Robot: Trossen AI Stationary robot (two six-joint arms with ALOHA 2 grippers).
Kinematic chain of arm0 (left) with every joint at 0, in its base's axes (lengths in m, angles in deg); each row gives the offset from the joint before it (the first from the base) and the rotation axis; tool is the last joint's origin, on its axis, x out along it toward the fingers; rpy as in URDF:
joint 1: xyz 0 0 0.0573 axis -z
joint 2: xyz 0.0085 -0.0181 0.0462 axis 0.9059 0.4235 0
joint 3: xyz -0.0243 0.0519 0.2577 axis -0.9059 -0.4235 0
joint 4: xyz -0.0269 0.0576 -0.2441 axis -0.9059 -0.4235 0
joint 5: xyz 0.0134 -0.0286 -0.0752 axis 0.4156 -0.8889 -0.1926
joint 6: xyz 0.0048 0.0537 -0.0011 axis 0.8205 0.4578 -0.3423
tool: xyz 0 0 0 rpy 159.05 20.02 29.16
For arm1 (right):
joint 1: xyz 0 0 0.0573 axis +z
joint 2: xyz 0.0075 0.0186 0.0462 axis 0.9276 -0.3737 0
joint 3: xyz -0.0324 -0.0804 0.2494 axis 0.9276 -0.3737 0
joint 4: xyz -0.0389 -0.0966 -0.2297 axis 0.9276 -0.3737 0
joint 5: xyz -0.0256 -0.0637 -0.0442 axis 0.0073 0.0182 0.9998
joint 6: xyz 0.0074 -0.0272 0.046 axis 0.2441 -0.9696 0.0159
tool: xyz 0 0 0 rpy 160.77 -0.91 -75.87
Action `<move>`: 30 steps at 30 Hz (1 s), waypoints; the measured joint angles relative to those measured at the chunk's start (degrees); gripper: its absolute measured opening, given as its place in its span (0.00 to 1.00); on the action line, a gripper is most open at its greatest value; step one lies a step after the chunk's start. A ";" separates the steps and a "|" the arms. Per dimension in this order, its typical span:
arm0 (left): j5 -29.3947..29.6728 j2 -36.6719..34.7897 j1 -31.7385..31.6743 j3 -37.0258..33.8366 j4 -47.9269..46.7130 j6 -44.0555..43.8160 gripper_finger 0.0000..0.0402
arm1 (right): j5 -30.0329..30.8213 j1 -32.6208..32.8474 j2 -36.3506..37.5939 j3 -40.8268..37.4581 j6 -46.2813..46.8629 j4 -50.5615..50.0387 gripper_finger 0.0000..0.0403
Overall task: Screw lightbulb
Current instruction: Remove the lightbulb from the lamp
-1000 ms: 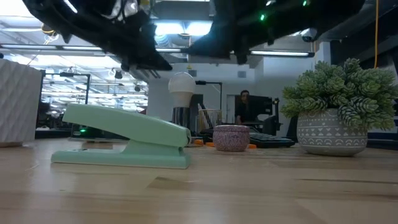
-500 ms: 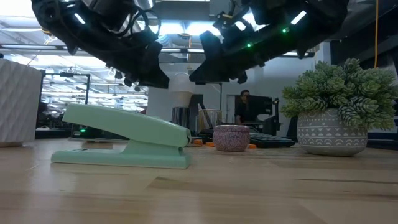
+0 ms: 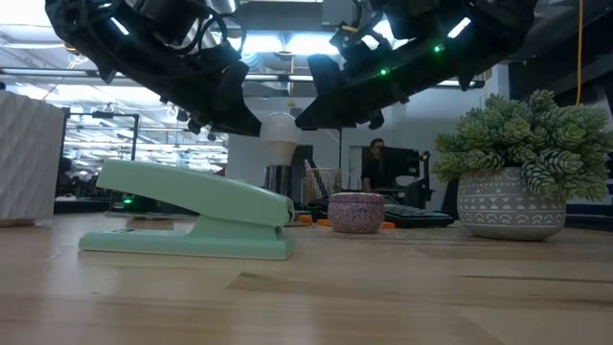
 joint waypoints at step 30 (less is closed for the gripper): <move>-1.43 -0.20 3.78 0.09 -1.15 -1.05 0.00 | 4.85 -0.86 0.13 0.02 -0.59 -0.34 0.03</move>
